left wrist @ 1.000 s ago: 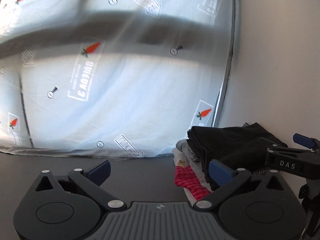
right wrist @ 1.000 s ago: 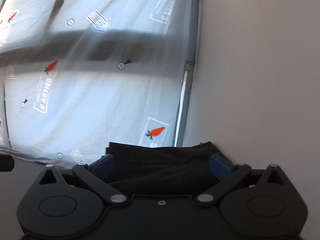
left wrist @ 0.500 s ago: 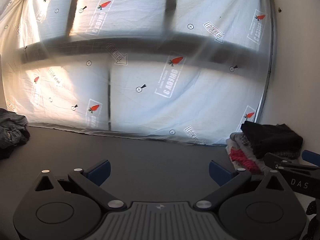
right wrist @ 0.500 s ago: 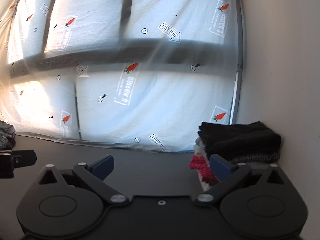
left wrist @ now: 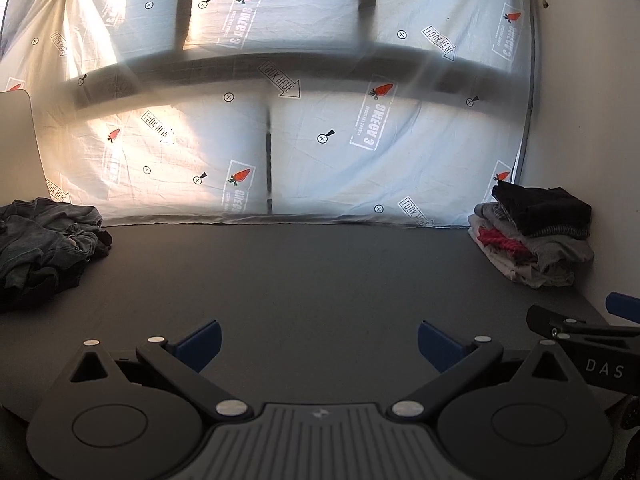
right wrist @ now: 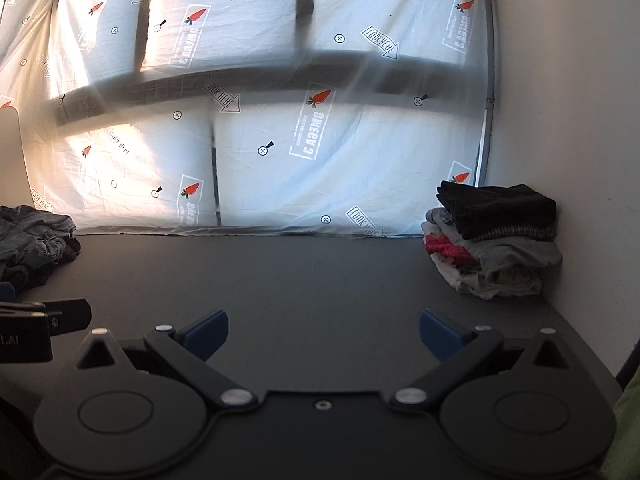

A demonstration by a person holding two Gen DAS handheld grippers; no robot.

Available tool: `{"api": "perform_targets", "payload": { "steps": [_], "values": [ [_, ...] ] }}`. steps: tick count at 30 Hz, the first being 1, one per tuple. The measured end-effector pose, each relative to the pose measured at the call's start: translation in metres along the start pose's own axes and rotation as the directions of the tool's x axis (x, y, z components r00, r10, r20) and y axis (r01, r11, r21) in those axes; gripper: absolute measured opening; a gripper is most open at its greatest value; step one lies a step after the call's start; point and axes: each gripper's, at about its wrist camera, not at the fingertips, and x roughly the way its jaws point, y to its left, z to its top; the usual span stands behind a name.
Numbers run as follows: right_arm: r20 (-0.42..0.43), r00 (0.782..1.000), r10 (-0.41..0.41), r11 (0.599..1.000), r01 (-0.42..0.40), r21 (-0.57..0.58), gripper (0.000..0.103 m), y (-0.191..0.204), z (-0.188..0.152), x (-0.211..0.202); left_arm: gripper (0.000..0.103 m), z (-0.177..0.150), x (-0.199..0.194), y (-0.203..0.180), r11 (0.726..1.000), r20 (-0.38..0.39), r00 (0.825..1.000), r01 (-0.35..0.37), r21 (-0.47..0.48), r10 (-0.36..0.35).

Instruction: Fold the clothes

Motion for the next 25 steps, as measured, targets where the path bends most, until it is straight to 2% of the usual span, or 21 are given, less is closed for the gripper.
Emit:
{"api": "perform_targets", "payload": {
  "steps": [9,25],
  "values": [
    [-0.021,0.998,-0.053,0.999,0.053,-0.011,0.103,0.025,-0.025,-0.042,0.103,-0.024,-0.028,0.021,0.999,-0.007,1.000,0.031,0.022,-0.031],
    [0.004,0.997,-0.073,0.996,0.073,-0.049,0.103,0.040,-0.029,-0.055,0.103,-0.024,-0.033,0.027,0.999,0.026,1.000,0.013,0.040,-0.014]
  ]
}}
